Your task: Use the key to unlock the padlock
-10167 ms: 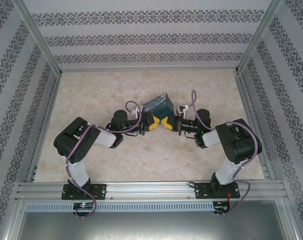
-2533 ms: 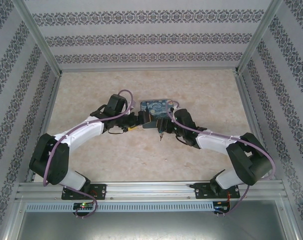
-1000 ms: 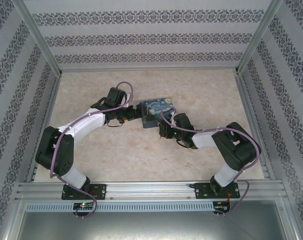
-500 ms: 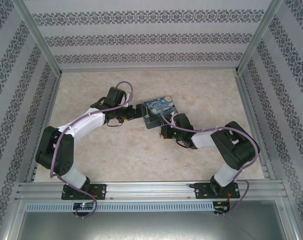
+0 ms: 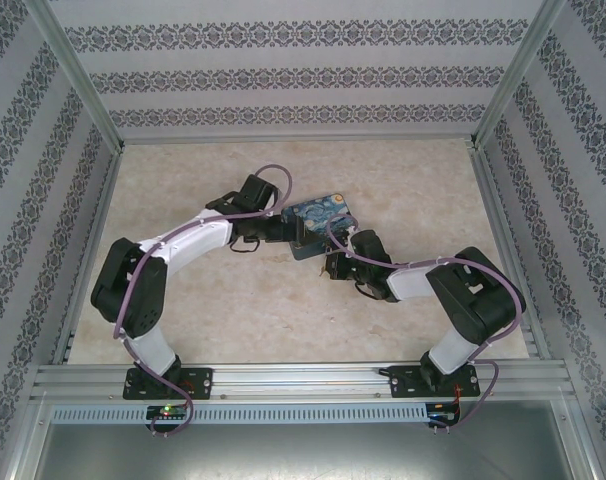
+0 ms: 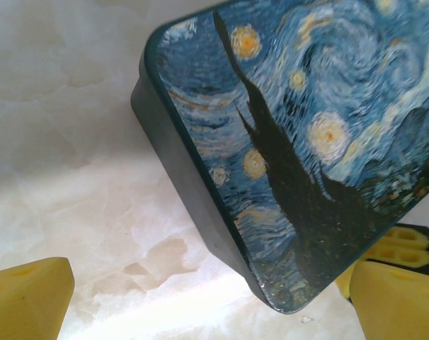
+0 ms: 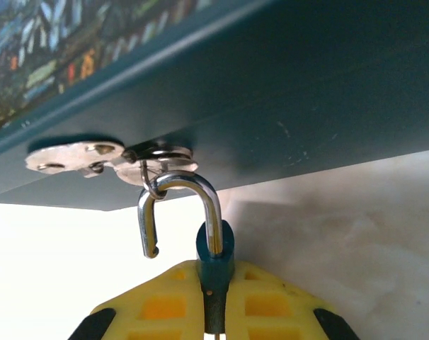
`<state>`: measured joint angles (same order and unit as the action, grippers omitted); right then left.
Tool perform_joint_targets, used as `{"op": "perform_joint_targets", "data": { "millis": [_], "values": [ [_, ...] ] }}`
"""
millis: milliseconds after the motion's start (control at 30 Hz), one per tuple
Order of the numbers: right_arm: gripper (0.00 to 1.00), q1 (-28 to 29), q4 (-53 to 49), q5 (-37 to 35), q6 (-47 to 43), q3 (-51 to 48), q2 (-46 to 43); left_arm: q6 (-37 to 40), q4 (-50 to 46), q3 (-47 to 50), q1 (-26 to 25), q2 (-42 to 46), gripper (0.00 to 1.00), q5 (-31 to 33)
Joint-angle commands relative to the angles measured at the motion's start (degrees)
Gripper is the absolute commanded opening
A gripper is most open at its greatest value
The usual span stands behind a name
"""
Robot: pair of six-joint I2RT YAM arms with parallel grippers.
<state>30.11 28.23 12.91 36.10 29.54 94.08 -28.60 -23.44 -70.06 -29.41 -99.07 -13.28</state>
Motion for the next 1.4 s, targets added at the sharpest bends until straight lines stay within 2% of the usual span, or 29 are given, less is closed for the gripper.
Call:
{"op": "perform_joint_targets", "data": {
  "millis": [0, 400, 933, 1367],
  "values": [
    [0.0, -0.7, 0.3, -1.1, 0.8, -1.2, -0.9, 2.3, -3.2, -2.2, -1.6, -1.7, 1.0, 6.5],
    [0.0, -1.9, 3.8, 0.3, 3.8, -2.8, -0.7, 2.2, -3.7, -2.3, -5.0, -4.3, 1.0, 16.4],
    [0.0, -3.7, 11.4, 1.2, 12.2, -7.2, -1.2, 1.3, -0.7, 1.5, -7.3, -4.9, 1.0, 19.9],
    [0.0, -5.1, 25.9, 3.3, 22.8, -8.3, 6.2, 1.5, 1.5, 4.1, -8.7, -5.0, 1.0, 19.5]
  ]
}}
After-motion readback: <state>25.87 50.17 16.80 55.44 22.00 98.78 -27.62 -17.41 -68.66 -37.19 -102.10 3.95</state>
